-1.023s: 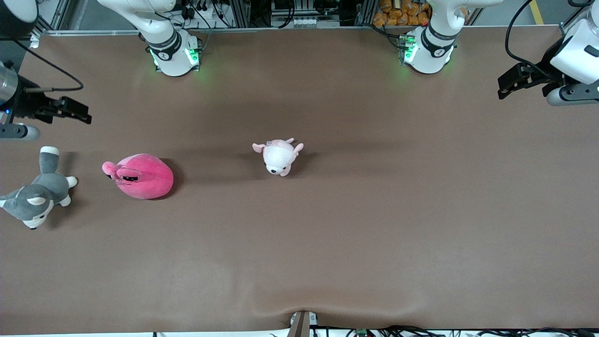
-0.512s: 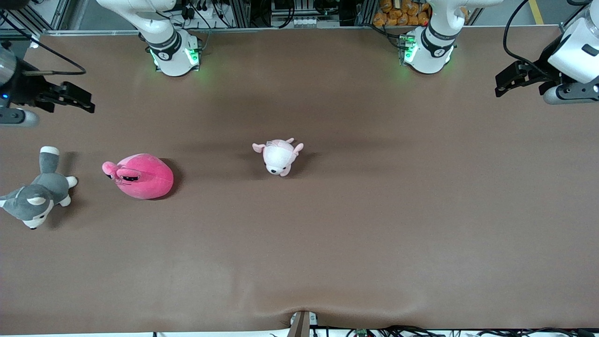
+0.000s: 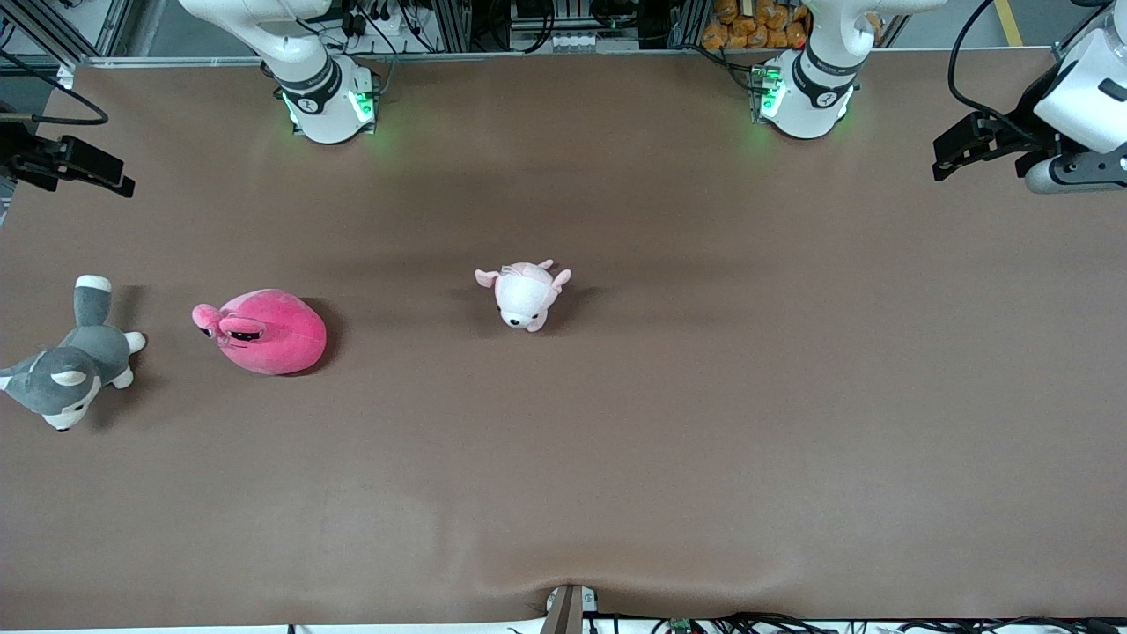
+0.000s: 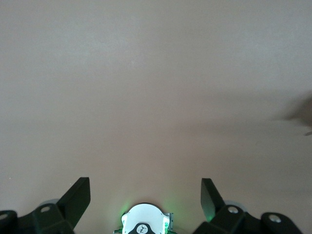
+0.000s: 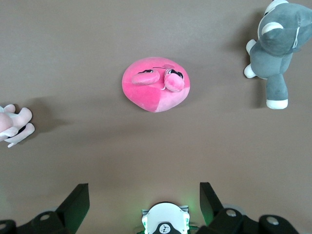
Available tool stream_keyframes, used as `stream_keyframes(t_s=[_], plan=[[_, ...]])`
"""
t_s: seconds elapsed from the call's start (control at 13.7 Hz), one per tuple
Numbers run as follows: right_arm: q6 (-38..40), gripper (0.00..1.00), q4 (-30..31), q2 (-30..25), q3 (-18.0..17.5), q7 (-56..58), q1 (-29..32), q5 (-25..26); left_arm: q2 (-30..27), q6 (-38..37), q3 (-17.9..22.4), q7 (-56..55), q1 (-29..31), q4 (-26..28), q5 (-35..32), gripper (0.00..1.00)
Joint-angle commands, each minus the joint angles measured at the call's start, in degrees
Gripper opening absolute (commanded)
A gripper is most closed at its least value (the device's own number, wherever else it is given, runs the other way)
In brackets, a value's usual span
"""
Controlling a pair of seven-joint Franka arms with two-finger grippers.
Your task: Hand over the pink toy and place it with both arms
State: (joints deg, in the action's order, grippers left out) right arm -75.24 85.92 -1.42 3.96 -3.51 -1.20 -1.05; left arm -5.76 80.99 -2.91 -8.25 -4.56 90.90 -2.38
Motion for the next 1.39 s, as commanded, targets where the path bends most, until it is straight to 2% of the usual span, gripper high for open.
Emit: stream_keyframes(t_s=[0.0,0.73,0.95,1.32], plan=[[0.71,1.00,-0.49,-0.33,-1.32,-0.53,0.84,-0.88,-0.04,-0.92,-0.07,0.77,-0.01,-0.99,0.36,1.00],[0.01,1.00,-0.32,-0.25,-1.33,-0.27,0.32,-0.01,0.84,-2.33,-0.16,0.17,-0.45,-1.95,0.01,1.00],[-0.43,1.00,0.12,0.02,-0.80,-0.18,2.60,0.00,0.67,-2.50,-0.16,0.16,-0.09,-1.95,-0.08,1.00],[-0.43,1.00,0.12,0.02,-0.89,0.00,2.52,0.00,0.93,-3.38,-0.16,-0.27,-0.01,-3.09,-0.25,1.00]])
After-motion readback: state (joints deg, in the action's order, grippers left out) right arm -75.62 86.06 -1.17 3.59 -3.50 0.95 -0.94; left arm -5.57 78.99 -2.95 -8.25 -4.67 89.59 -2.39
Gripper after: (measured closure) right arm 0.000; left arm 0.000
